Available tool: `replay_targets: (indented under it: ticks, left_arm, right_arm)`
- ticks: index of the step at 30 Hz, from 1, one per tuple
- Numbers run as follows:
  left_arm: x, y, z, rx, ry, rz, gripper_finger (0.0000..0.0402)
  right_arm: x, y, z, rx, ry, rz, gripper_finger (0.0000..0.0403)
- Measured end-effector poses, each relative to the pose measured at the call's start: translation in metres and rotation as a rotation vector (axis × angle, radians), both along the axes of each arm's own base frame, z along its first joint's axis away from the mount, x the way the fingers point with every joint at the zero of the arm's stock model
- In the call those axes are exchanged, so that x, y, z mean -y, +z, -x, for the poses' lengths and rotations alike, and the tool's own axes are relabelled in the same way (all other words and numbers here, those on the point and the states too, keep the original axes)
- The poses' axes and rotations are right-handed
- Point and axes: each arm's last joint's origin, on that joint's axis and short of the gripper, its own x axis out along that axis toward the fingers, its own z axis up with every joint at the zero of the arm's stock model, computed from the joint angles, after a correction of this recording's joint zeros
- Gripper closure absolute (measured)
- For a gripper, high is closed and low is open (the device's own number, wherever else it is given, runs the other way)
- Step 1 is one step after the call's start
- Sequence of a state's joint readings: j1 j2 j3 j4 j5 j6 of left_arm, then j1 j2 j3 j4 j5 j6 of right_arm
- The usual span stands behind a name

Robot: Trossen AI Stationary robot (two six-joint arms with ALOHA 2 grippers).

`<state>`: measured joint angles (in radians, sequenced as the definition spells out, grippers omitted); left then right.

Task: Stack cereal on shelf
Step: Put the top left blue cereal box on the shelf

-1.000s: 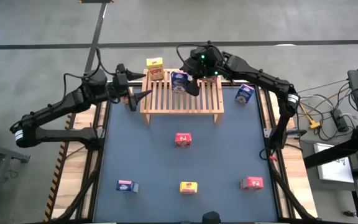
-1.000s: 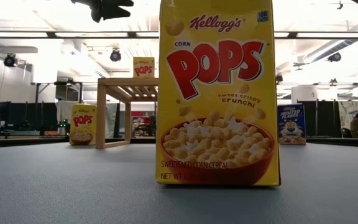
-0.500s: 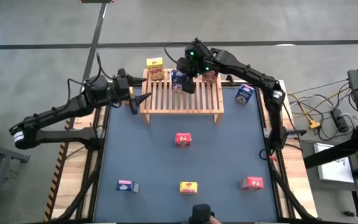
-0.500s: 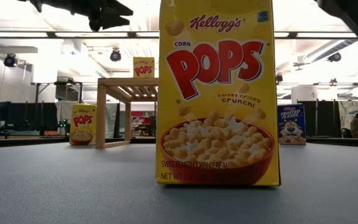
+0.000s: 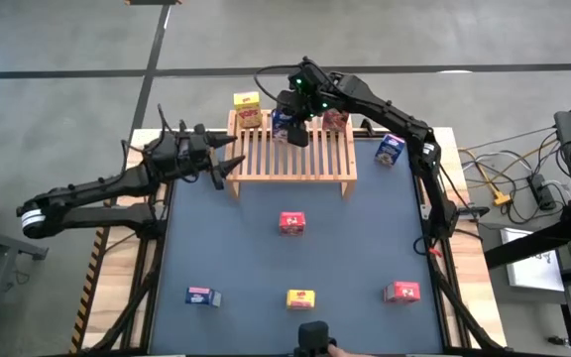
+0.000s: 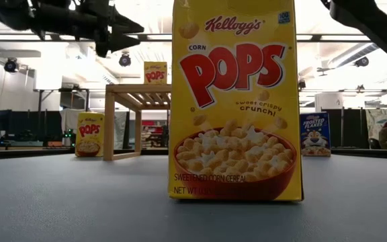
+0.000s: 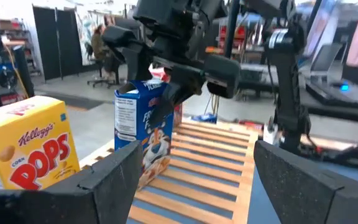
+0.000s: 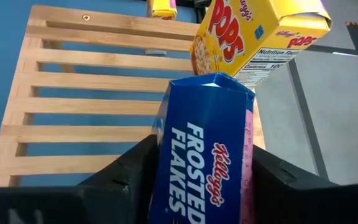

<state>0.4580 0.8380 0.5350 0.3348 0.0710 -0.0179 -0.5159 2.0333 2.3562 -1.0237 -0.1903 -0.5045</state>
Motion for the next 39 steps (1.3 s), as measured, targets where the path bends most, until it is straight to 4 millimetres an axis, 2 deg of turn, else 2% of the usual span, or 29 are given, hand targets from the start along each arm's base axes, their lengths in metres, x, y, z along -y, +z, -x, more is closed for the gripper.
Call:
replay_targets:
  ticks: [10, 22, 39]
  left_arm:
    - [0.001, -0.017, 0.002, 0.035, -0.001, 0.011, 0.0112]
    - [0.001, -0.011, 0.000, 0.047, -0.016, 0.005, 0.0112]
    - [0.001, -0.010, 0.000, 0.052, -0.028, 0.013, 0.0112]
  right_arm:
    - [0.002, 0.004, 0.003, -0.004, 0.032, 0.056, 0.0273]
    - [0.020, 0.004, 0.013, -0.003, 0.008, 0.086, 0.0271]
    - [0.027, 0.004, 0.015, 0.019, 0.065, 0.090, 0.0268]
